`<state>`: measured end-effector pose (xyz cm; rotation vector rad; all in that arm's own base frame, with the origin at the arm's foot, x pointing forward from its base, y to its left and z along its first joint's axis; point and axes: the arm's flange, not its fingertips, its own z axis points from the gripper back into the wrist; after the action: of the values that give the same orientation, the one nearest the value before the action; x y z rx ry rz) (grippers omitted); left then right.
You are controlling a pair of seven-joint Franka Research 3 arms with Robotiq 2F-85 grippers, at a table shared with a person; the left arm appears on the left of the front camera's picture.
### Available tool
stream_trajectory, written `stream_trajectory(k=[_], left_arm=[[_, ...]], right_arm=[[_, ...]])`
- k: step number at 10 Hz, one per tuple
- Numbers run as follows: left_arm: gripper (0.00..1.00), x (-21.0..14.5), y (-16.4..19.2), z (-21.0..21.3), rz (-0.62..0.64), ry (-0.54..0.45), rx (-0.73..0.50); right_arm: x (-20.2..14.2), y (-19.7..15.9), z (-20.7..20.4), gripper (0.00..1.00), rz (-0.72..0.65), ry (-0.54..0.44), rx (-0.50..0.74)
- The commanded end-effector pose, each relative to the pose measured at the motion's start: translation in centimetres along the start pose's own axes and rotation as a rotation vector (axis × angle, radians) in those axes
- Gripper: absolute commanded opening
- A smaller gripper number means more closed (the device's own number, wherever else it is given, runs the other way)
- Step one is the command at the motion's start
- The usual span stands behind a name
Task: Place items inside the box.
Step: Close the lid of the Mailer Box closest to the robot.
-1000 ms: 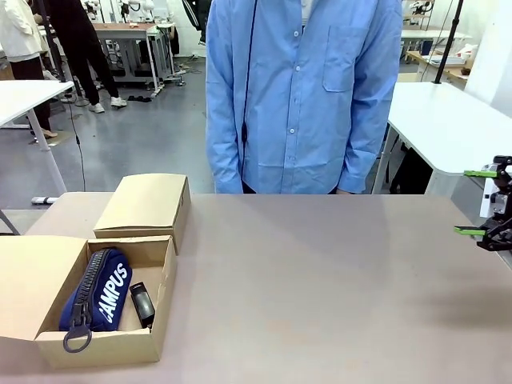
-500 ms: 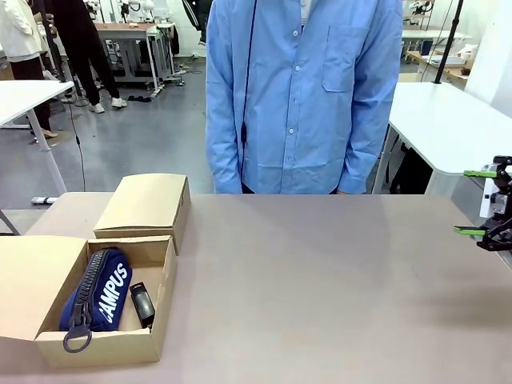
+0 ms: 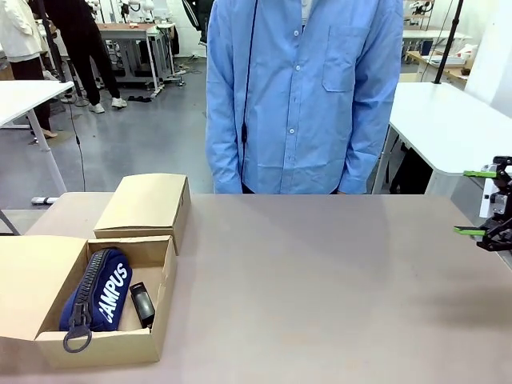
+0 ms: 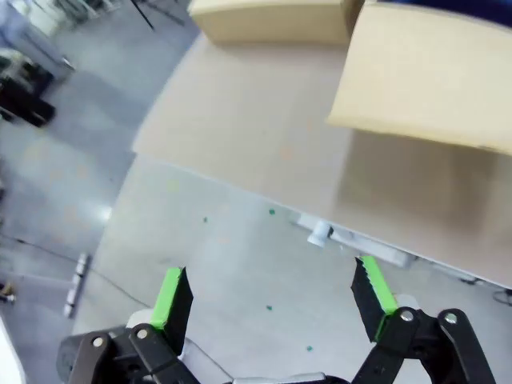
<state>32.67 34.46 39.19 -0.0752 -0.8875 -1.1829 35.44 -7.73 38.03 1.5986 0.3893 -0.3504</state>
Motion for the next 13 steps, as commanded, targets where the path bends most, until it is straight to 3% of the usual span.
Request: stream_trajectory(k=[1, 3, 9, 13], left_arm=[[1.00, 0.7, -1.8, -3.4, -0.050, 0.079, -0.048], [1.00, 0.4, -2.9, -6.3, -0.043, 0.125, -0.133], [1.00, 2.8, -6.2, -11.6, -0.060, -0.023, -0.406], [1.00, 4.6, -6.8, -10.7, -0.020, -0.255, -0.510]], right_arm=[[-0.2, 0.6, 0.0, 1.00, -0.019, 0.012, -0.005], [-0.2, 0.6, 0.0, 1.00, -0.019, 0.012, -0.005], [-0.2, 0.6, 0.0, 1.00, -0.019, 0.012, -0.005], [-0.2, 0.6, 0.0, 1.00, -0.019, 0.012, -0.005]])
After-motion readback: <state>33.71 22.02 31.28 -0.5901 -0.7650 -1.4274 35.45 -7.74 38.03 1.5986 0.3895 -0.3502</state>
